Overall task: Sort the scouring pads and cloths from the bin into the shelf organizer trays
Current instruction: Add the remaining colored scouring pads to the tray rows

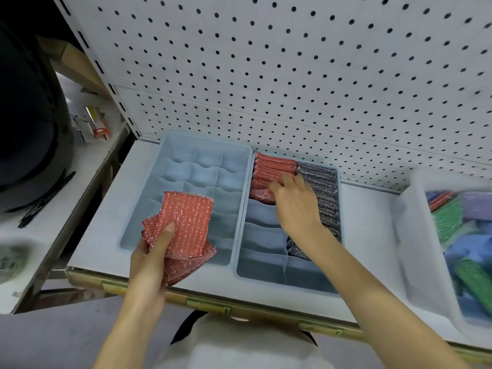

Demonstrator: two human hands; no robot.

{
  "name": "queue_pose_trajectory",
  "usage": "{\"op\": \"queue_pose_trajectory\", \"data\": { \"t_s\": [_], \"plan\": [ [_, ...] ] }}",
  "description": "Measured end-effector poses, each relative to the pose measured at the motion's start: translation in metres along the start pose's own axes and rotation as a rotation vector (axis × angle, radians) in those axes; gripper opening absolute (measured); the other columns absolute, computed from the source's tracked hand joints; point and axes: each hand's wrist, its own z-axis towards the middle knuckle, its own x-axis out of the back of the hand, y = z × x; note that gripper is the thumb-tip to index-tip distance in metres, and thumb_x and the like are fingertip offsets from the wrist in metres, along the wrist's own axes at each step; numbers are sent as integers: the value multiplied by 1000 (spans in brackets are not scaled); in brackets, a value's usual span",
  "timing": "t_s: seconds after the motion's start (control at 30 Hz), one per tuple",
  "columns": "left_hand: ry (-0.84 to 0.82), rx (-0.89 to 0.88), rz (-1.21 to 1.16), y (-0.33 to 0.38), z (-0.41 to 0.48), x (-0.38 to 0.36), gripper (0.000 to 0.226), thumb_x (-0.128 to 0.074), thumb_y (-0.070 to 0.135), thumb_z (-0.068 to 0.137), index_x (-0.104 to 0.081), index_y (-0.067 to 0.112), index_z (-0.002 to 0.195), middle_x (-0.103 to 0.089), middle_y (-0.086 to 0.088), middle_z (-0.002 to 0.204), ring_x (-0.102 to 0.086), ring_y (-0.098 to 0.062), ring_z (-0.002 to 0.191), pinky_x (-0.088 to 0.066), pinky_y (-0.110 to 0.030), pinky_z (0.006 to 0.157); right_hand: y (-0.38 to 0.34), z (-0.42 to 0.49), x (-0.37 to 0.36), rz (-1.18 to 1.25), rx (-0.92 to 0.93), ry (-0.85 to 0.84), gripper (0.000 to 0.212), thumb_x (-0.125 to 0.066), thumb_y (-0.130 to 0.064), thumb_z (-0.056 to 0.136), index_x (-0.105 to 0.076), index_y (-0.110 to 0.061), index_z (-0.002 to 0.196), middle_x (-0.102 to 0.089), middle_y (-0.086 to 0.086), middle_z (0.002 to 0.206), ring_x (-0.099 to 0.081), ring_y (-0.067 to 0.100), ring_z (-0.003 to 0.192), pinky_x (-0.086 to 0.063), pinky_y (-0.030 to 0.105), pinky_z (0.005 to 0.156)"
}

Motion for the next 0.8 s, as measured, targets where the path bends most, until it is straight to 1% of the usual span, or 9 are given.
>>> {"op": "queue_pose_trajectory", "data": {
  "t_s": [0.13, 0.23, 0.3, 0.37, 0.47, 0.57, 0.67, 0.73, 0.8],
  "plan": [
    [-17, -4, 2, -2, -5, 2, 34, -64, 33, 88, -59, 23, 121, -72, 0, 106, -70, -18, 90, -53, -32, 73, -6, 2, -4, -17, 57, -82, 45, -59, 6, 76, -56, -6, 120, -55, 15, 119, -48, 33, 112, -41, 40, 93],
    [-19, -5, 4, -6, -7, 4, 43, -65, 35, 86, -58, 21, 126, -72, -1, 109, -70, -20, 93, -53, -34, 77, -4, 8, -17, 115, 54, -3, 47, -59, 13, 73, -57, -6, 116, -63, 14, 106, -56, 32, 101, -46, 39, 82],
    [-17, -8, 8, -7, -8, 6, 44, -66, 36, 84, -59, 22, 126, -72, -1, 108, -71, -19, 92, -53, -34, 77, 2, 11, -25, 265, -13, 51, 37, -62, 10, 77, -55, -6, 110, -65, 12, 98, -60, 31, 92, -50, 39, 68],
    [-11, -11, 7, -10, -10, 9, 41, -67, 35, 83, -61, 23, 122, -73, 0, 105, -71, -18, 90, -53, -33, 74, 8, 11, -32, 351, -7, 64, 26, -64, 3, 83, -54, -5, 105, -63, 11, 99, -60, 31, 91, -53, 42, 62],
    [-1, -8, 11, -13, -12, 11, 41, -67, 35, 82, -62, 23, 120, -73, 0, 106, -70, -21, 94, -52, -35, 80, 12, 10, -42, 357, 58, 73, 21, -66, 5, 81, -57, -2, 98, -60, 13, 98, -57, 32, 92, -54, 47, 61],
    [6, -4, 24, -15, -15, 12, 36, -67, 34, 83, -62, 24, 117, -72, -1, 106, -70, -22, 94, -52, -40, 87, 14, 10, -49, 362, 48, 134, 25, -77, 2, 73, -65, -2, 94, -60, 13, 92, -57, 32, 87, -53, 44, 71],
    [14, -3, 25, -15, -17, 15, 31, -65, 34, 84, -61, 25, 114, -72, -1, 103, -70, -22, 91, -54, -39, 79, 19, 7, -41, 328, 19, 242, 32, -82, -12, 70, -70, -7, 99, -61, 11, 95, -56, 30, 89, -48, 42, 79],
    [19, 5, 25, -15, -18, 18, 24, -64, 33, 86, -61, 26, 110, -72, -1, 100, -70, -21, 89, -53, -35, 72, 22, 1, -35, 344, 21, 298, 28, -80, -10, 73, -70, -8, 99, -62, 10, 94, -57, 29, 86, -51, 39, 74],
    [29, 13, 24, -15, -19, 19, 20, -64, 31, 87, -61, 26, 106, -72, -1, 100, -70, -21, 87, -53, -35, 72, 24, -1, -34, 341, 53, 296, 19, -78, -7, 75, -71, -8, 93, -64, 8, 89, -59, 28, 82, -54, 36, 61]
  ]
}}
